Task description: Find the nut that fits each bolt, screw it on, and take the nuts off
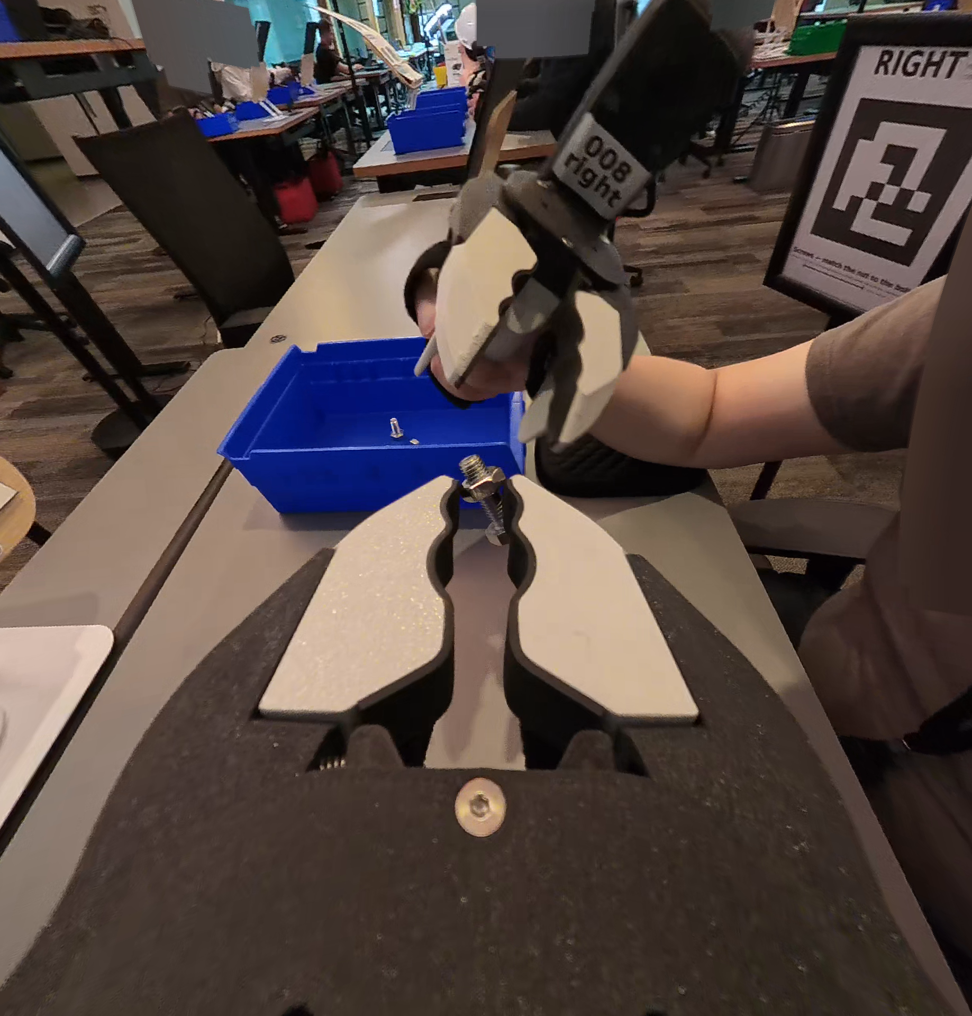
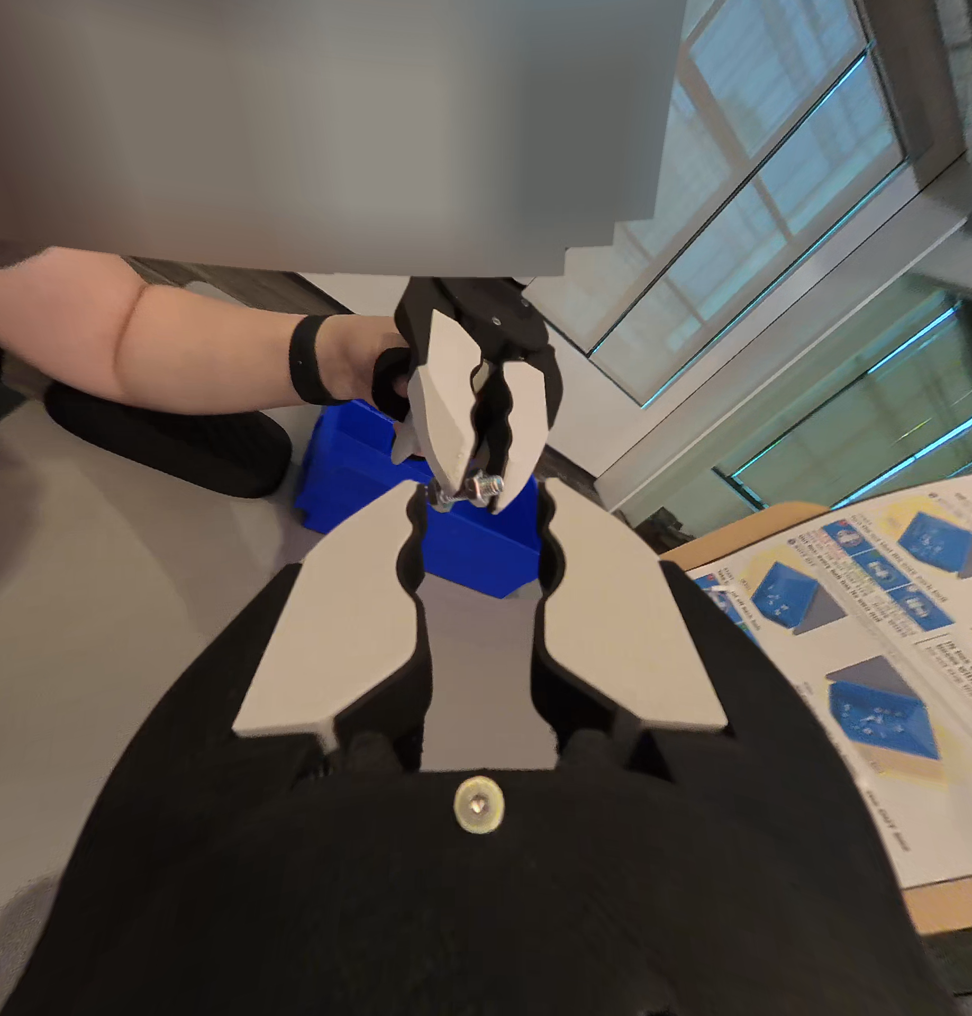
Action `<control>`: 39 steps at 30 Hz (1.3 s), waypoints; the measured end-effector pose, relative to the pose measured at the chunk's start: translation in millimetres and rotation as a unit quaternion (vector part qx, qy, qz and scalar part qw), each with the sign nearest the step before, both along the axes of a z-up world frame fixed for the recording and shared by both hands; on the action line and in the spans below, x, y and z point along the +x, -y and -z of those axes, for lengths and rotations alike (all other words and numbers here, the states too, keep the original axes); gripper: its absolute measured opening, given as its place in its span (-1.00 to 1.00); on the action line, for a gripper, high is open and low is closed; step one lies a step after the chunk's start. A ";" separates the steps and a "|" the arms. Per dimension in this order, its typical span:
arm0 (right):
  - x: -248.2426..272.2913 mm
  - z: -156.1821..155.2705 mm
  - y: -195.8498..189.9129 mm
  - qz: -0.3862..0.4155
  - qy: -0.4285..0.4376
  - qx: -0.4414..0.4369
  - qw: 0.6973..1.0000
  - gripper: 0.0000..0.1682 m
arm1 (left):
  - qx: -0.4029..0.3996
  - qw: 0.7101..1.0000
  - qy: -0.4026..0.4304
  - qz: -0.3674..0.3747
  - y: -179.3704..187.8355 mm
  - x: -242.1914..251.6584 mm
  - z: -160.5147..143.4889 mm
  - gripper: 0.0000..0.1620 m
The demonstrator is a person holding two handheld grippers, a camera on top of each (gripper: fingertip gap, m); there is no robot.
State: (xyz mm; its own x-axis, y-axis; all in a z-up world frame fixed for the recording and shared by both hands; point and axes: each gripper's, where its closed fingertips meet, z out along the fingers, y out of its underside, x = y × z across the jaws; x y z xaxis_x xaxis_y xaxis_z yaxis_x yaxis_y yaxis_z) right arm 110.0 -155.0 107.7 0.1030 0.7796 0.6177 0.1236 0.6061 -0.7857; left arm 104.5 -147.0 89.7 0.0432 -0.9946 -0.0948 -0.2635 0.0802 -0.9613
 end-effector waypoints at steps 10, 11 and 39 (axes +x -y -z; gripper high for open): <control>-14.2 3.4 -5.8 0.071 -0.024 0.114 0.991 -0.50 | -0.065 0.995 0.071 0.011 0.2 7.5 -12.6 -0.82; -15.1 4.8 -6.2 0.076 -0.021 0.124 0.989 -0.52 | -0.070 0.995 0.072 0.016 1.7 7.9 -12.4 -0.82; -11.5 7.1 -28.6 0.240 0.025 0.340 0.909 -0.62 | -0.081 0.995 0.034 -0.056 -13.0 7.7 2.6 -0.82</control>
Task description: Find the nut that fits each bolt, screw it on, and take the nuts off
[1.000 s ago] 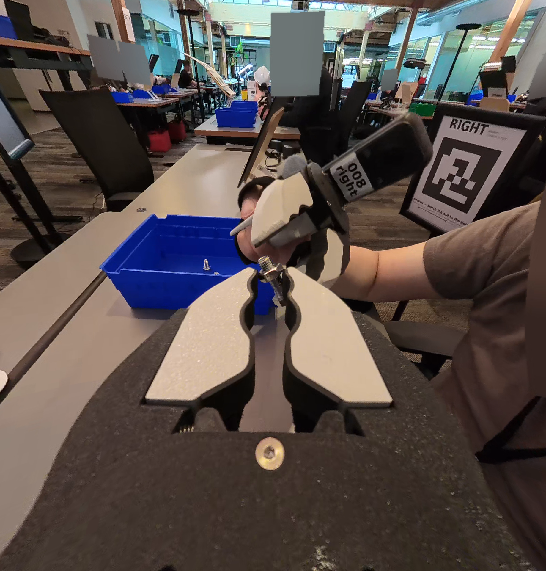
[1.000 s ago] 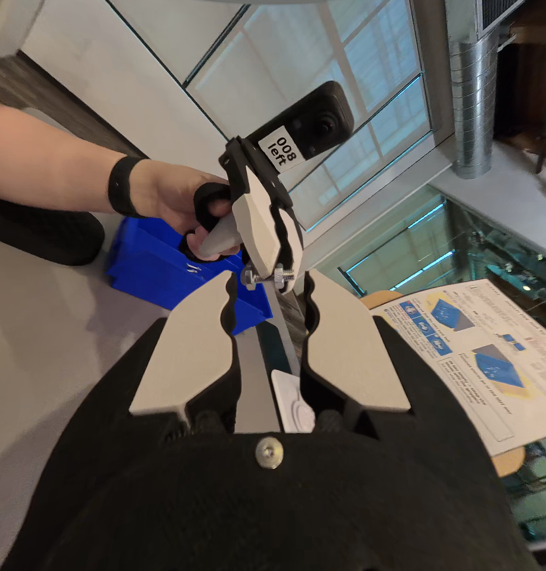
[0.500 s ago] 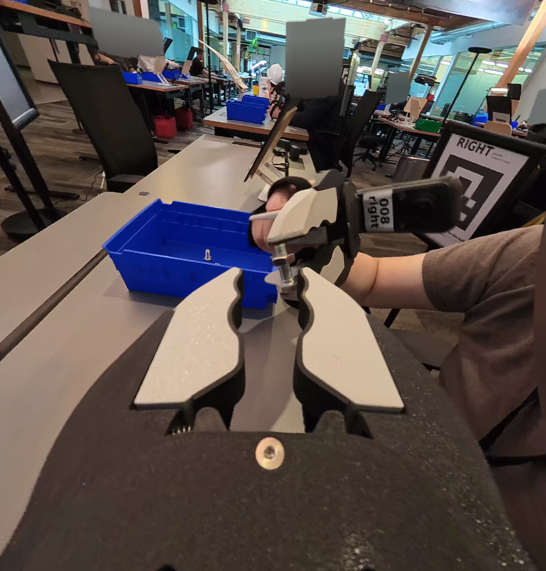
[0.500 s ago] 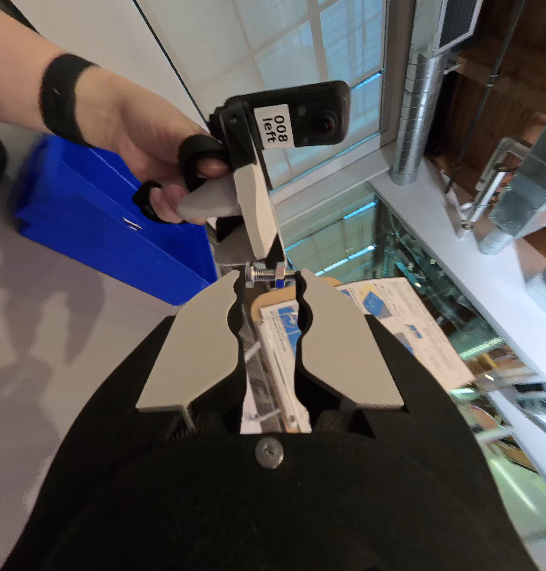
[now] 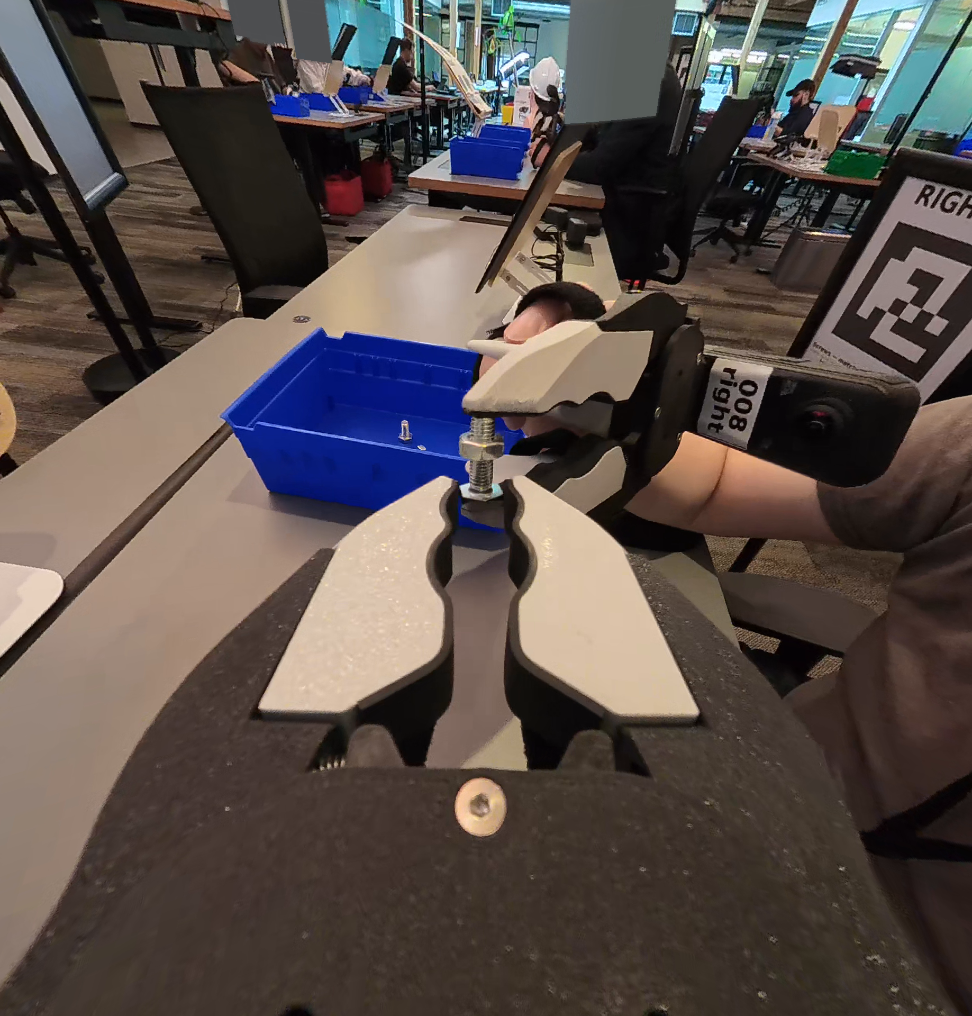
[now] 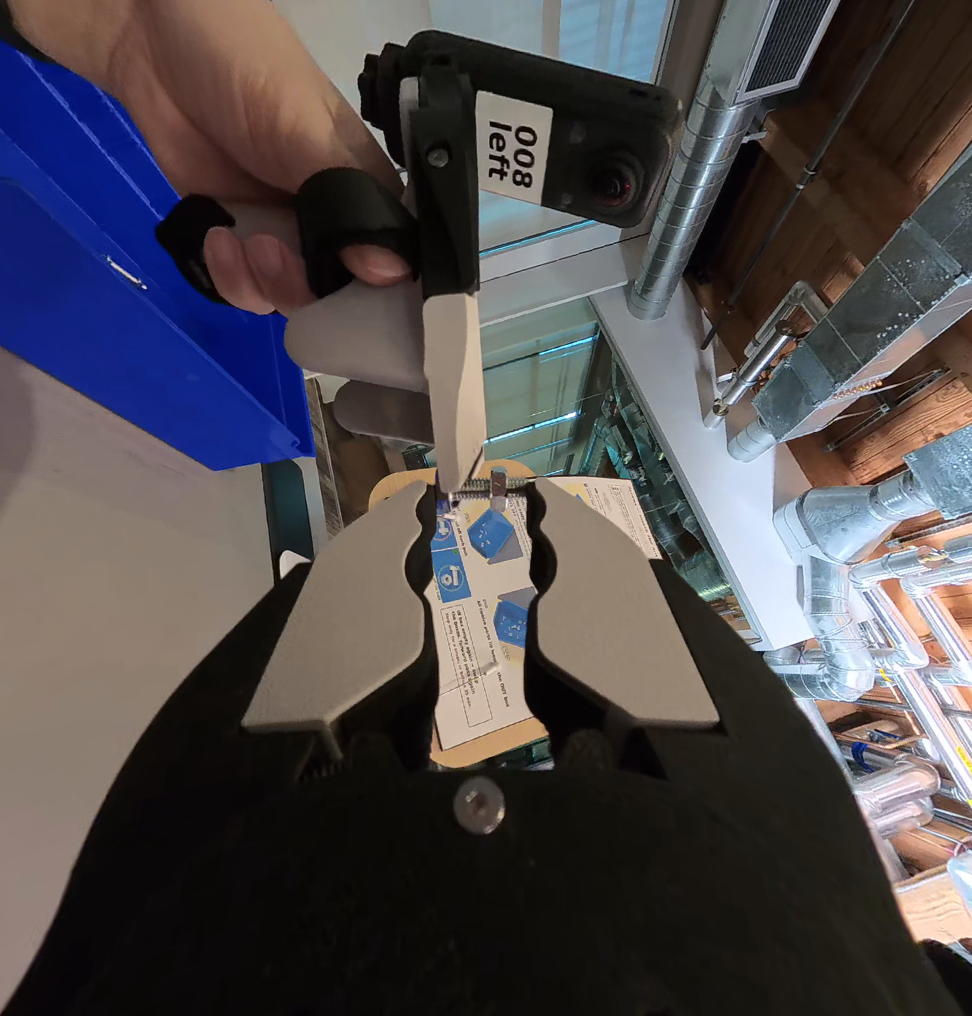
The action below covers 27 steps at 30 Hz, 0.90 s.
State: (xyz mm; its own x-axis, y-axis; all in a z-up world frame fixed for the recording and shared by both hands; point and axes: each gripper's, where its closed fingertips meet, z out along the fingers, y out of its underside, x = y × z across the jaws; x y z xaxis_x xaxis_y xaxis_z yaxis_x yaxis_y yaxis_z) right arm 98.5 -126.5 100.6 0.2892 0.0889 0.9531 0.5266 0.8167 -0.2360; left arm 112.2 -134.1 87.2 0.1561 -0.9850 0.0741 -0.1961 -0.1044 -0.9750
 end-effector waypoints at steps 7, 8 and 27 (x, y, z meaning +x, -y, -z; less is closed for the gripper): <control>-0.3 2.1 -1.2 0.001 0.005 -0.003 1.000 -0.61 | -0.010 1.000 -0.001 0.006 -1.2 2.2 4.8 -0.82; -0.2 2.6 -2.3 0.002 0.005 -0.005 1.000 -0.61 | -0.009 1.000 -0.002 0.004 -2.3 2.3 5.2 -0.82; 2.3 0.4 -5.3 -0.022 -0.018 -0.054 0.998 -0.59 | -0.021 1.000 0.013 -0.007 -7.9 1.4 2.6 -0.82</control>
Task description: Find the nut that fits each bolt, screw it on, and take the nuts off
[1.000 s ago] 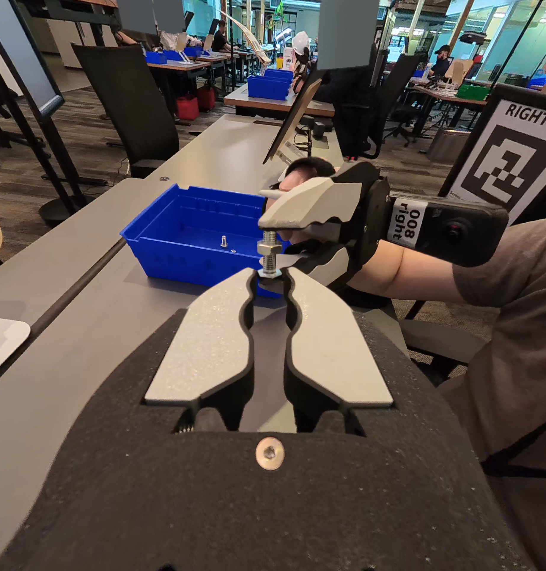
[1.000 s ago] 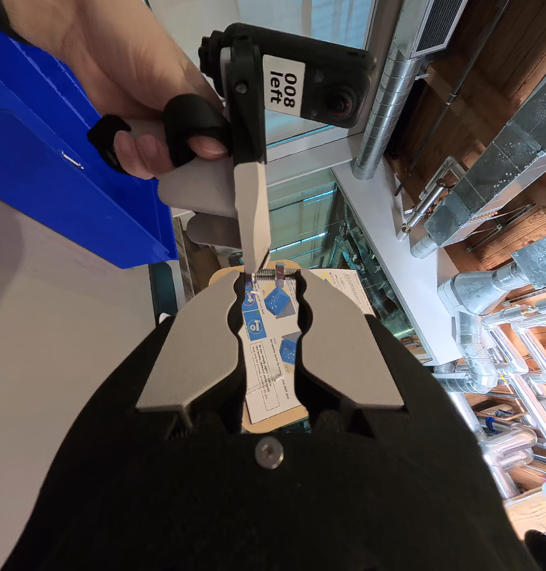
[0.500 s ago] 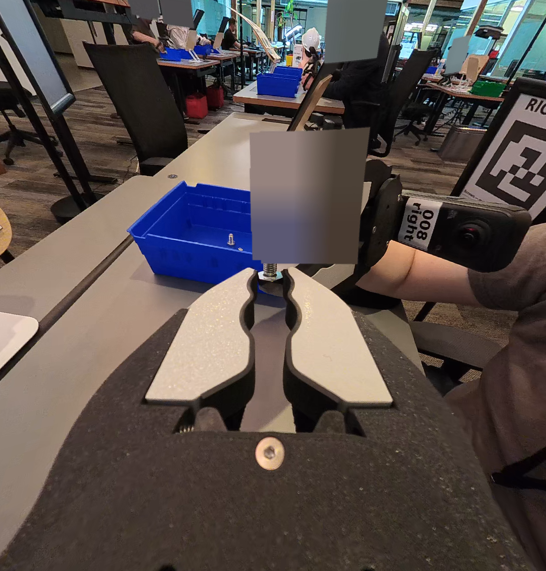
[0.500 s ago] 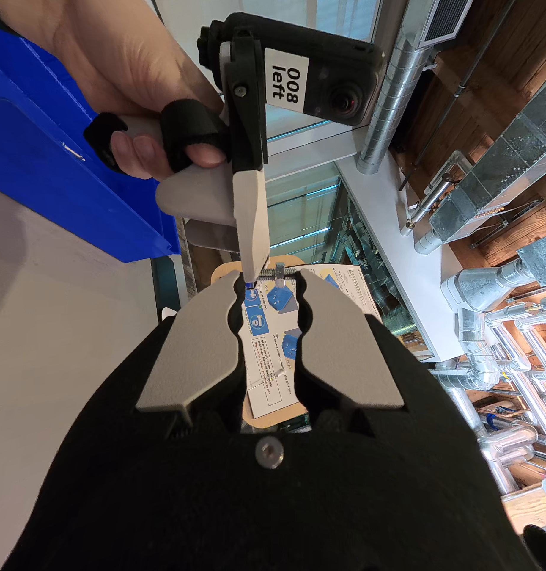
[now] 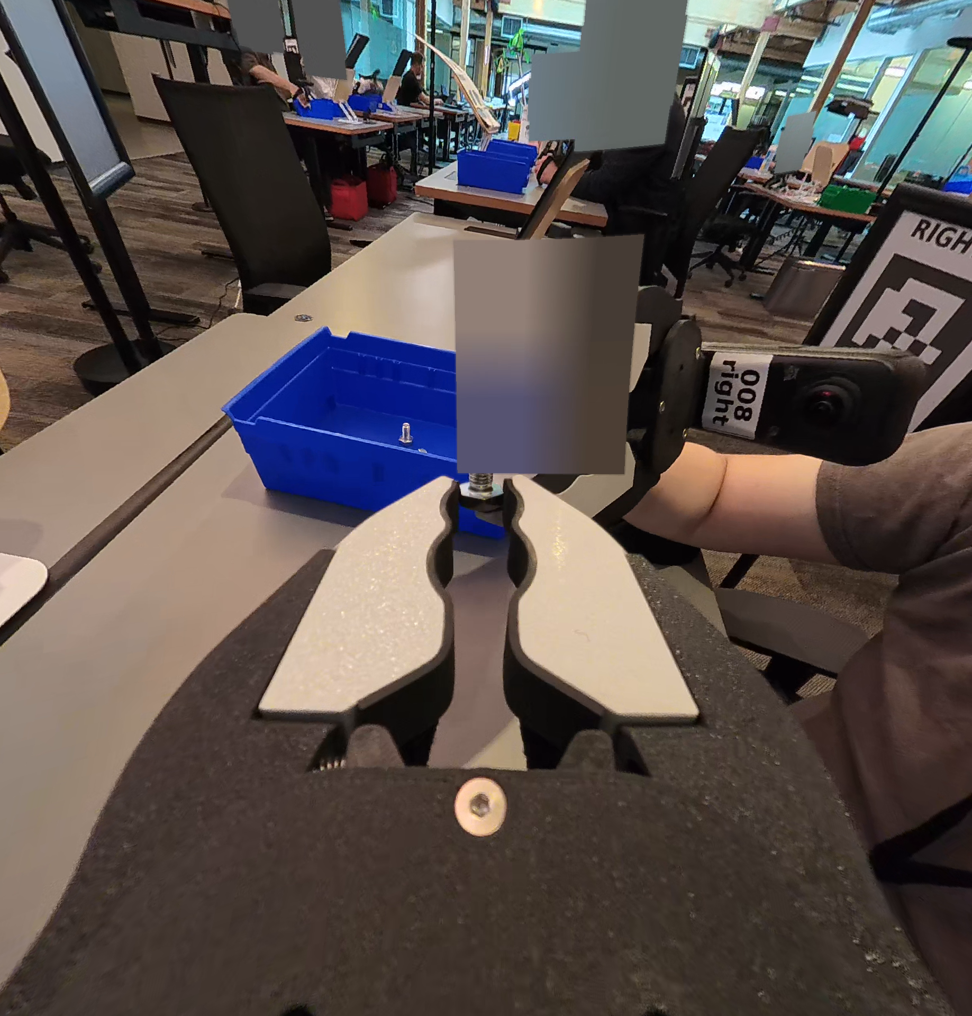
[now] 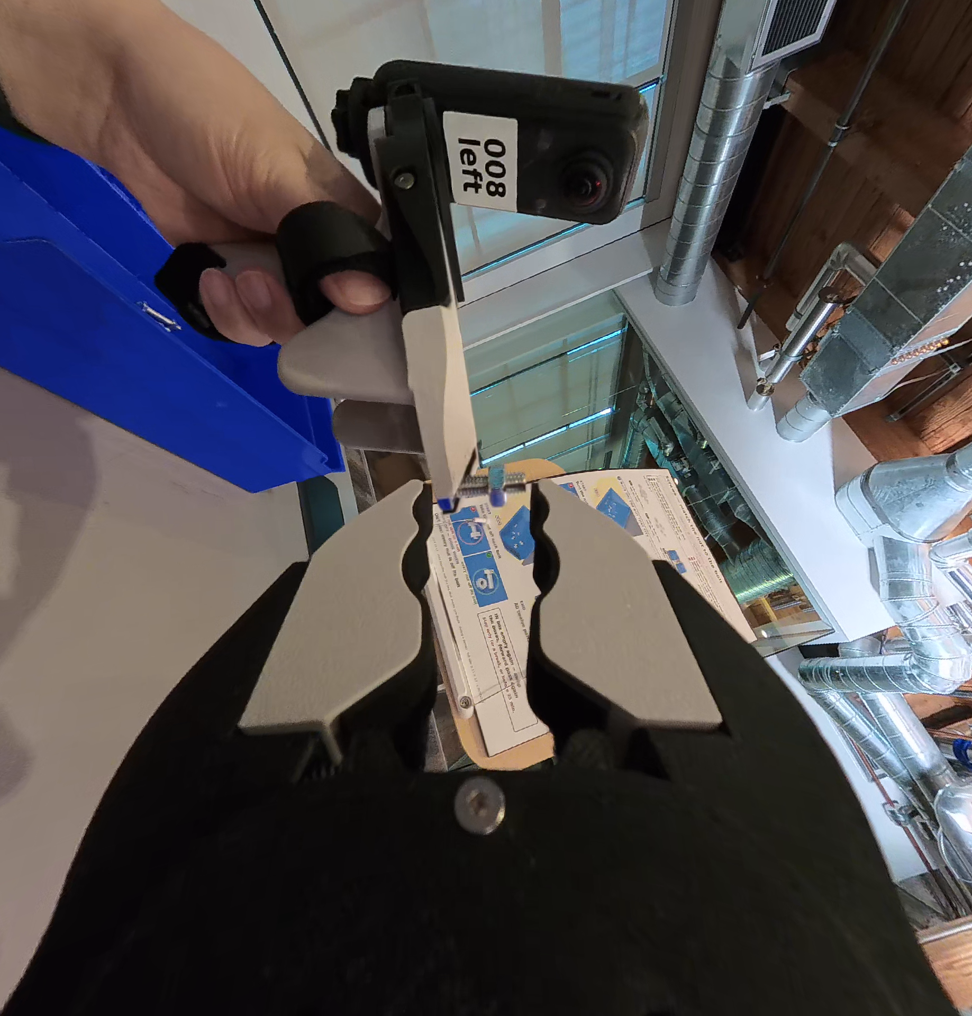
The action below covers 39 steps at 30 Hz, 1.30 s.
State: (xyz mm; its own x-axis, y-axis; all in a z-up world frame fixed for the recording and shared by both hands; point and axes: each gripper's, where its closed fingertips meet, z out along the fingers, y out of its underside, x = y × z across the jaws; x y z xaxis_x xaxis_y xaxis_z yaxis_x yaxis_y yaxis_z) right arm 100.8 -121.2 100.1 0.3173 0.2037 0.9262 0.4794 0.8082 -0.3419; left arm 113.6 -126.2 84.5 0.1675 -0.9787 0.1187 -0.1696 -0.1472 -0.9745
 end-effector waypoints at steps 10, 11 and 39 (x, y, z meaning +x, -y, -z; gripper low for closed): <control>2.8 -0.3 -2.3 0.004 0.002 0.000 1.000 -0.59 | 0.021 1.000 0.003 -0.018 -5.1 -5.5 -4.8 -0.82; 4.7 -1.3 -3.7 0.003 0.001 -0.005 1.000 -0.58 | 0.023 0.999 0.008 -0.021 -6.8 -7.7 -6.9 -0.82; 15.8 -35.6 12.3 -0.298 -0.176 -0.578 0.739 -0.67 | 0.022 0.991 0.121 0.056 19.6 5.8 -28.7 -0.83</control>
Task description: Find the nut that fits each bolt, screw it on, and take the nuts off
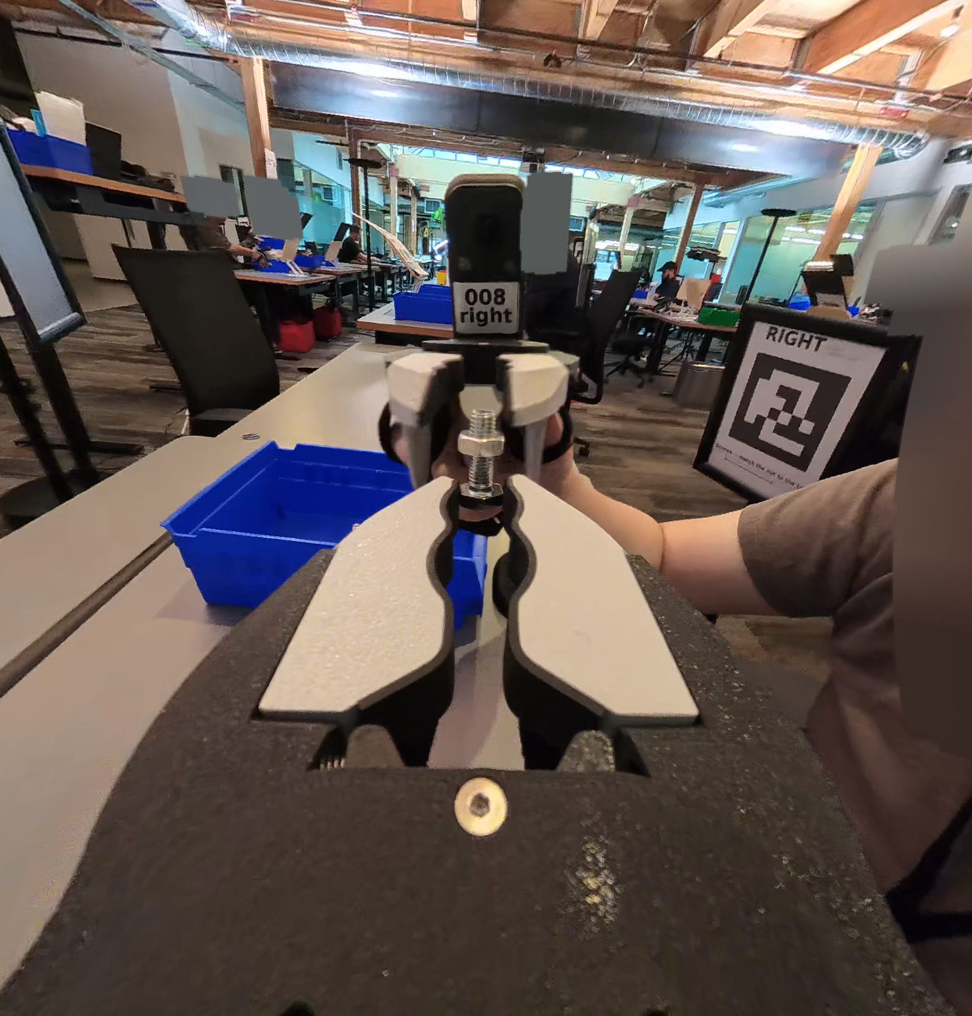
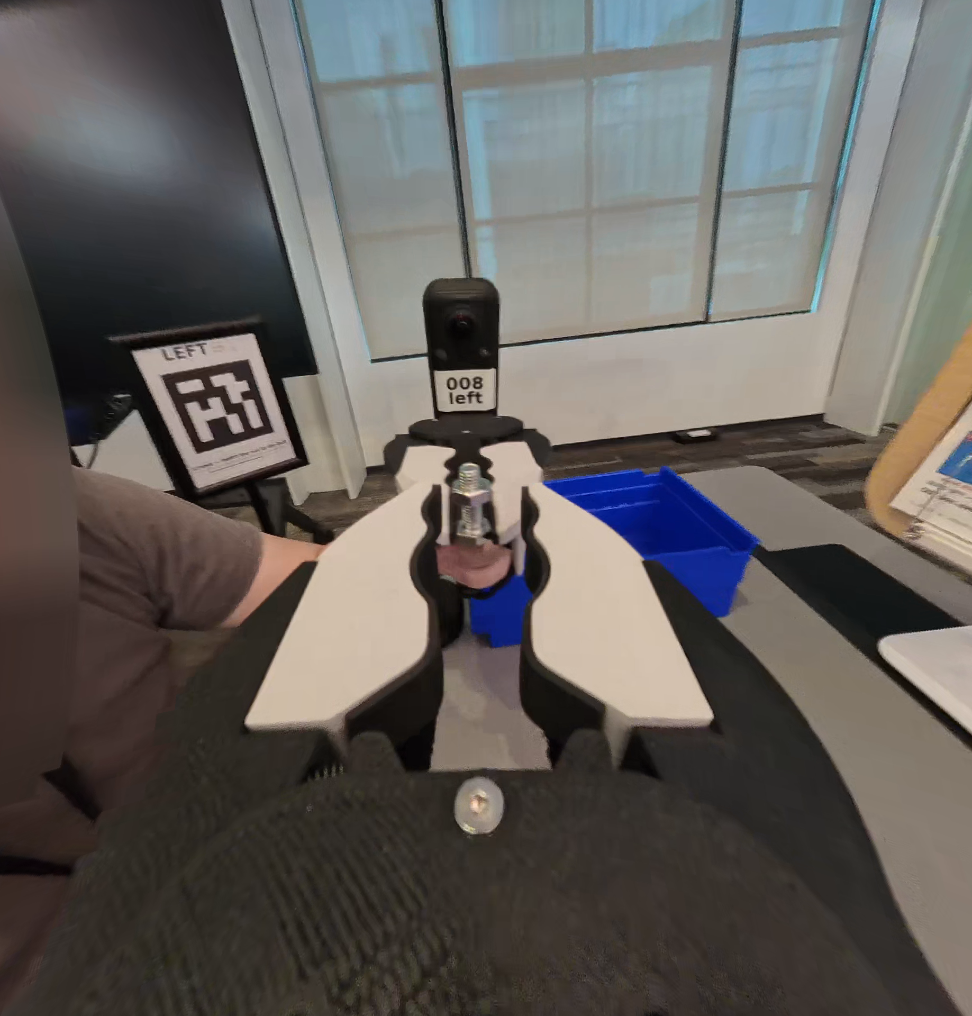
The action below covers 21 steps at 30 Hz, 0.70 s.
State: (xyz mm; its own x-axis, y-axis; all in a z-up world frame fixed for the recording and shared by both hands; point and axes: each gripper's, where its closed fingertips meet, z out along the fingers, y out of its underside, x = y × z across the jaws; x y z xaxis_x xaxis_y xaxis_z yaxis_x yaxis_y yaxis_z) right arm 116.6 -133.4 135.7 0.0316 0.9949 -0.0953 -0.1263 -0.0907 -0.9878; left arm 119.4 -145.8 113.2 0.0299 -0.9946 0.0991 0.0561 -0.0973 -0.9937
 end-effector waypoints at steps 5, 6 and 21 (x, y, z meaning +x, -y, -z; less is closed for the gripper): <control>-8.8 6.3 4.9 0.035 0.051 0.032 0.998 -0.72 | 0.004 1.000 -0.005 -0.002 1.7 5.4 3.5 -0.82; -7.9 4.6 4.0 0.042 0.048 0.034 0.997 -0.72 | 0.004 1.000 -0.006 0.001 3.2 5.9 3.4 -0.82; 2.0 -5.6 12.6 0.008 0.039 -0.016 0.999 -0.79 | 0.022 1.000 0.013 0.008 13.6 6.1 -6.4 -0.82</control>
